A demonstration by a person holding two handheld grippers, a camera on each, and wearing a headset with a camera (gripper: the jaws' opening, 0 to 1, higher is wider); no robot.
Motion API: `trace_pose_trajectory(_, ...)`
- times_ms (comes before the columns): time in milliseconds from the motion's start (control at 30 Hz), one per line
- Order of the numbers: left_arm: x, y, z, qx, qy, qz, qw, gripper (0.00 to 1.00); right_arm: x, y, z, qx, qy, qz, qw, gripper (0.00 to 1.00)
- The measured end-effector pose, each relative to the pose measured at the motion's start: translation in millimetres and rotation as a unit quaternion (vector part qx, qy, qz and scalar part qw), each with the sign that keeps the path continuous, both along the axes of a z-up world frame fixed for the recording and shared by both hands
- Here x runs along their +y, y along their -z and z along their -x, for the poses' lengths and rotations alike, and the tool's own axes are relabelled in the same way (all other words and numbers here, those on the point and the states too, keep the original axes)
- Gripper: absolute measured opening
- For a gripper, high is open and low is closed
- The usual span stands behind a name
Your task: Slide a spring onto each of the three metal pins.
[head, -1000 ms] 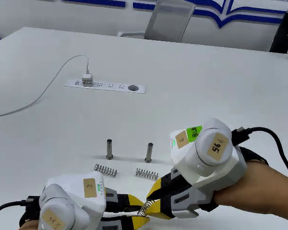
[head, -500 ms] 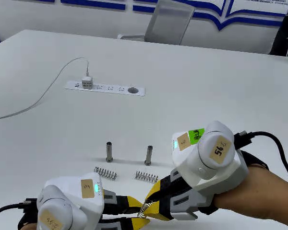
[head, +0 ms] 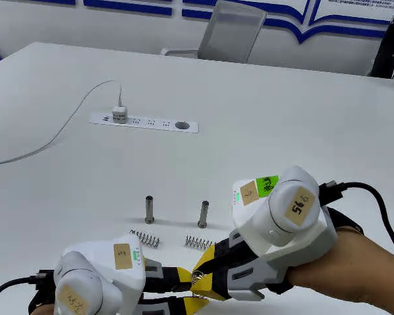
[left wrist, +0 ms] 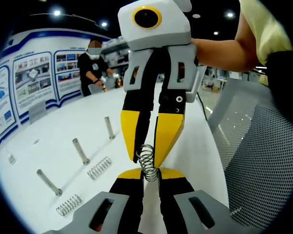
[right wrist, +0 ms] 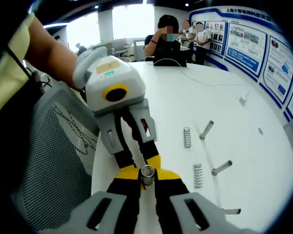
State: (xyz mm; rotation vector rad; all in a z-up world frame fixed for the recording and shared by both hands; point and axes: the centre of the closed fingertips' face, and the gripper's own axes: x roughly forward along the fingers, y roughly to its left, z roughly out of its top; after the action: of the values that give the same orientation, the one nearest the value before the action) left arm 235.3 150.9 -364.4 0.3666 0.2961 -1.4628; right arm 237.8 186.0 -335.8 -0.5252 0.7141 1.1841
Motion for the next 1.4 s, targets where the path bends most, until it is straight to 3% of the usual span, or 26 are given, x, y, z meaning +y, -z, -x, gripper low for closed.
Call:
trace_pose_trajectory(367,-0.9,-0.7,-0.3,-0.001,-0.003,0.003,1.0000,0.12,-1.9,-0.9,-1.5,0.002,0.009,-0.005,0.9999,0.12)
trace_pose_trajectory(667,4.9,-3.3,-6.5,0.016,-0.023,0.013,0.9995,0.20,-8.8,-2.9,-4.8,0.000,0.022,-0.007,0.9997,0.12)
trace_pose_trajectory(1000,21.4,-9.3,-25.6,0.023,-0.069,0.026,0.9970,0.31,-17.6,-7.3,-9.8,-0.007,0.038,-0.011,0.9992,0.12)
trace_pose_trajectory(1400,45.0,-15.8,-50.6,0.033,-0.129,0.044,0.9902,0.44,-32.8,-12.5,-15.4,-0.013,0.063,-0.014,0.9978,0.12)
